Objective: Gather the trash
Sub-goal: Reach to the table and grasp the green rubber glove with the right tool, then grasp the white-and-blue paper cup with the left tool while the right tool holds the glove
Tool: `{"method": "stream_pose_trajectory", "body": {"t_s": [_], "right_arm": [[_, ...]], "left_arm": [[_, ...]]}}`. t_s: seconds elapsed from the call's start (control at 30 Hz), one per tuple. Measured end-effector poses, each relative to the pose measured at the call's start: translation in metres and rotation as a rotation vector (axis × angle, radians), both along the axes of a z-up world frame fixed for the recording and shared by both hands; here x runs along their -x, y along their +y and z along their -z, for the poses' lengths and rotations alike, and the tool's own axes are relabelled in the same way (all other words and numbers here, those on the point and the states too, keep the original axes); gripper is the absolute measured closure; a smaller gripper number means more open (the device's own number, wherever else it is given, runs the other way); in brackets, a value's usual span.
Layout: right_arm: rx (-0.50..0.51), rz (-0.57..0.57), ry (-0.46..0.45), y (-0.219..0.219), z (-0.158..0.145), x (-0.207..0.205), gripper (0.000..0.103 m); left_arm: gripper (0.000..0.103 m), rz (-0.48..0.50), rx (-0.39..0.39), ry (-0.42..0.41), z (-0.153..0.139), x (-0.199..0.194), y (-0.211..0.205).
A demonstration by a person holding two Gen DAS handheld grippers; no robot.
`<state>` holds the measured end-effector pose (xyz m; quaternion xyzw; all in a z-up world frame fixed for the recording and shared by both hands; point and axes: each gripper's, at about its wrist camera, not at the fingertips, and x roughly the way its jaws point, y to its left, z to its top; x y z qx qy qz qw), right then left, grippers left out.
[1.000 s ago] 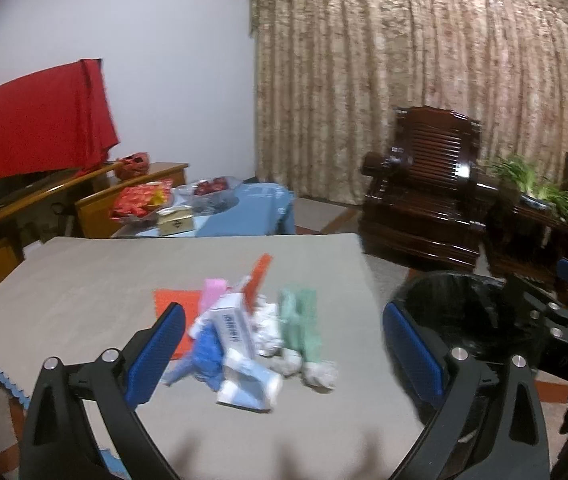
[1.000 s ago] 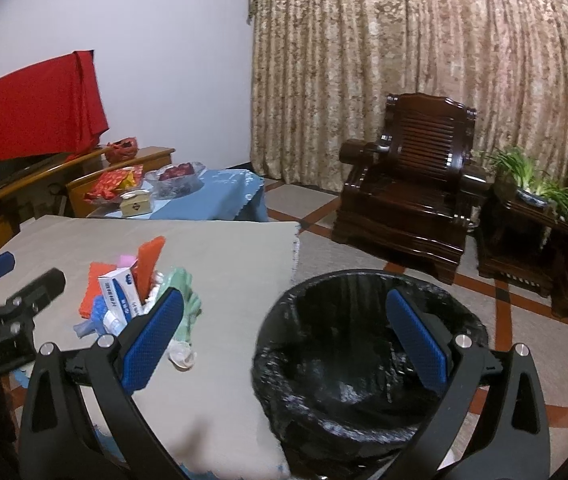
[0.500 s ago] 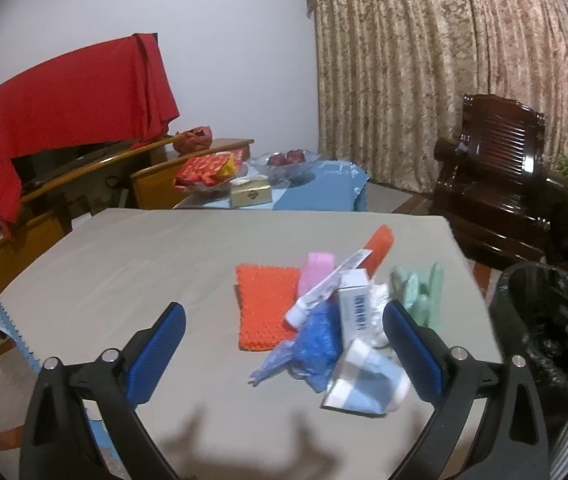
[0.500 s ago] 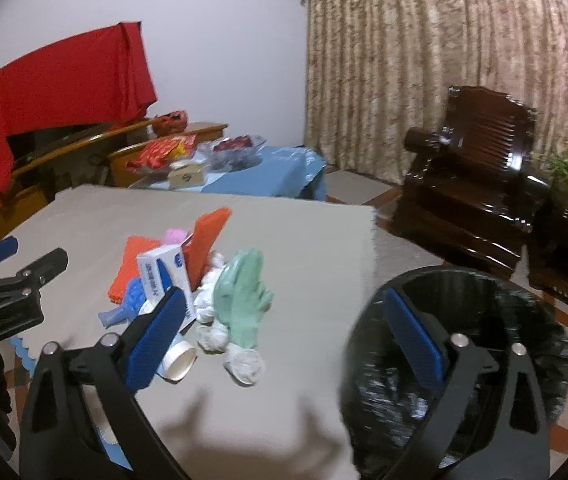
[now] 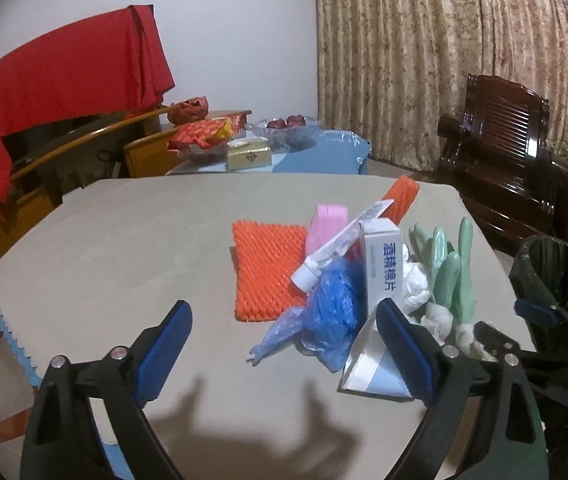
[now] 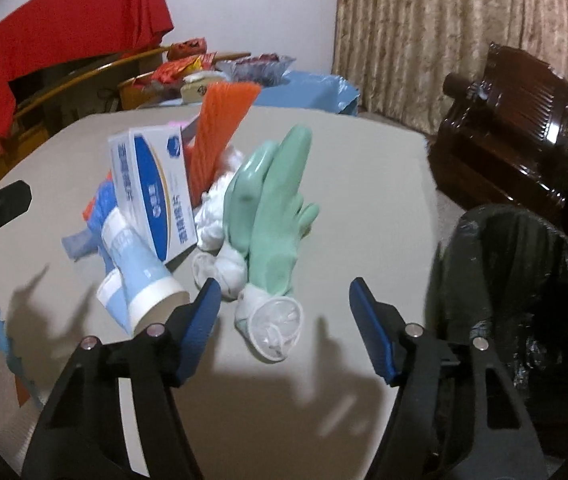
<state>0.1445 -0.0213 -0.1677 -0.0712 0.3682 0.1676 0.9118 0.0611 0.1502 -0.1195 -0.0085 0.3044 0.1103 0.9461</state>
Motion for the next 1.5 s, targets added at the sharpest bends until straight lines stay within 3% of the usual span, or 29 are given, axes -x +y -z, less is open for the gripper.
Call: {"method": "stream_pose_trajectory", "body": {"t_s": [0.4, 0.47, 0.5, 0.53, 0.77, 0.83, 0.9, 1.03, 1.5], "right_arm": [[0.051, -0.01, 0.069, 0.014, 0.03, -0.029, 0.042], [0.036, -0.03, 0.077, 0.013, 0.033, -0.029, 0.05], [0.025, -0.051, 0.085, 0.013, 0.034, -0.029, 0.062], [0.017, -0.075, 0.104, 0.014, 0.033, -0.028, 0.066], [0.02, -0.061, 0.11, 0.009, 0.023, -0.02, 0.067], [0.03, -0.051, 0.112, 0.01, 0.025, -0.025, 0.057], [0.026, -0.044, 0.118, 0.012, 0.03, -0.029, 0.052], [0.0, -0.064, 0.153, 0.011, 0.036, -0.033, 0.069], [-0.017, -0.052, 0.061, -0.026, -0.005, -0.001, 0.071]], "left_arm": [[0.012, 0.024, 0.009, 0.018, 0.012, -0.01, -0.001], [0.012, 0.028, 0.013, 0.024, 0.014, -0.011, -0.002], [0.012, 0.028, 0.013, 0.026, 0.015, -0.012, -0.002], [0.012, 0.027, 0.013, 0.027, 0.015, -0.012, -0.002], [0.012, 0.025, 0.014, 0.038, 0.018, -0.012, -0.004], [0.012, 0.028, 0.016, 0.043, 0.02, -0.012, -0.005], [0.012, 0.032, 0.018, 0.045, 0.02, -0.013, -0.006], [0.012, 0.041, 0.013, 0.045, 0.019, -0.011, -0.008], [0.008, 0.133, 0.028, 0.074, 0.033, -0.011, -0.051]]}}
